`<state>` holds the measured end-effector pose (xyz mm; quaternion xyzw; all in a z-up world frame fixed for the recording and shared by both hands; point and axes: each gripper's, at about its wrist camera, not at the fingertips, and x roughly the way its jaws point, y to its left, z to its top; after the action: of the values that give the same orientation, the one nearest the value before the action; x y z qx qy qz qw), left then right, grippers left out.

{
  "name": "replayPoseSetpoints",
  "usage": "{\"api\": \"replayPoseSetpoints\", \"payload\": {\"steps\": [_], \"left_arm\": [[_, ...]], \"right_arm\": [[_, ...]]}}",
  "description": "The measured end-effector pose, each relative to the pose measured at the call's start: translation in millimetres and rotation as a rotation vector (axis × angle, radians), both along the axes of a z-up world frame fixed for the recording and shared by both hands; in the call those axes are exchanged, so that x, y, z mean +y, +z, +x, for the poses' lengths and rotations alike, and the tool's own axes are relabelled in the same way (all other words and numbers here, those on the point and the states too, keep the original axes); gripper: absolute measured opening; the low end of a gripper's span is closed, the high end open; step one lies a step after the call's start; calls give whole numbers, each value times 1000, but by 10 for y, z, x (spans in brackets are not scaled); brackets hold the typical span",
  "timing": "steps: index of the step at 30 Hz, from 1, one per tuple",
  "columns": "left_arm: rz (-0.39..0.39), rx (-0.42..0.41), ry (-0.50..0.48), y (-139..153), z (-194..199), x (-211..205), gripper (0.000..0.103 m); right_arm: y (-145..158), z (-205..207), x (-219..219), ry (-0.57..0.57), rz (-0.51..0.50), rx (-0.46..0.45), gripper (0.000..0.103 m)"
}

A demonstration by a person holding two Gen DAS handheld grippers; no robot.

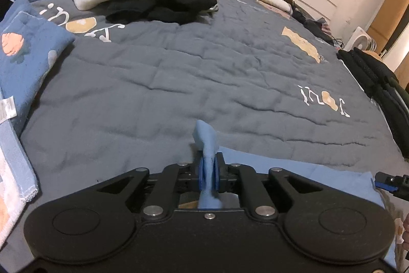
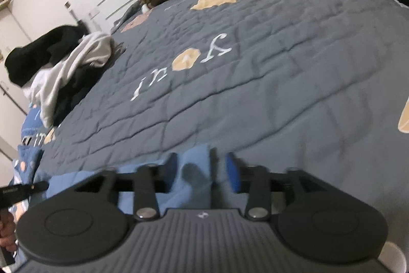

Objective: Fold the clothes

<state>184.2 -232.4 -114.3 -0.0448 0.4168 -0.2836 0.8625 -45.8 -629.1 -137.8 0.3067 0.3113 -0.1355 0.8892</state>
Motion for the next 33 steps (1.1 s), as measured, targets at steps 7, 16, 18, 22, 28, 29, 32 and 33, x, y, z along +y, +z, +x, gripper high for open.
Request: {"api": "replayPoseSetpoints", "payload": {"steps": [7,16,18,22,28,29,32,33], "left_arm": [[9,35,-3,-78,17,-2,14],[-54,24,-38,-62,-16,42,4],[-97,-18,-43,-5,-49,86,4],[-175,-55,-20,71,-61,213,4],[-107,-31,68,-23,-2,253,5],[-91,-5,69,-61,27,248,7],[-73,37,64,-130,62,286,18],[-82,40,55,-121,69,303,23]], "right_arm": [[-93,130,50,46,-4,26,49],[-108,98,1,24,153,-45,3],[-8,24,-42,-9,167,-113,3],[203,-75,-72,-50,131,-245,3],[101,126,59,-4,-14,-220,5],[60,171,41,-1,-4,-185,5],[-10,226,-32,-6,53,-128,7],[2,208,-65,-13,75,-128,9]]}}
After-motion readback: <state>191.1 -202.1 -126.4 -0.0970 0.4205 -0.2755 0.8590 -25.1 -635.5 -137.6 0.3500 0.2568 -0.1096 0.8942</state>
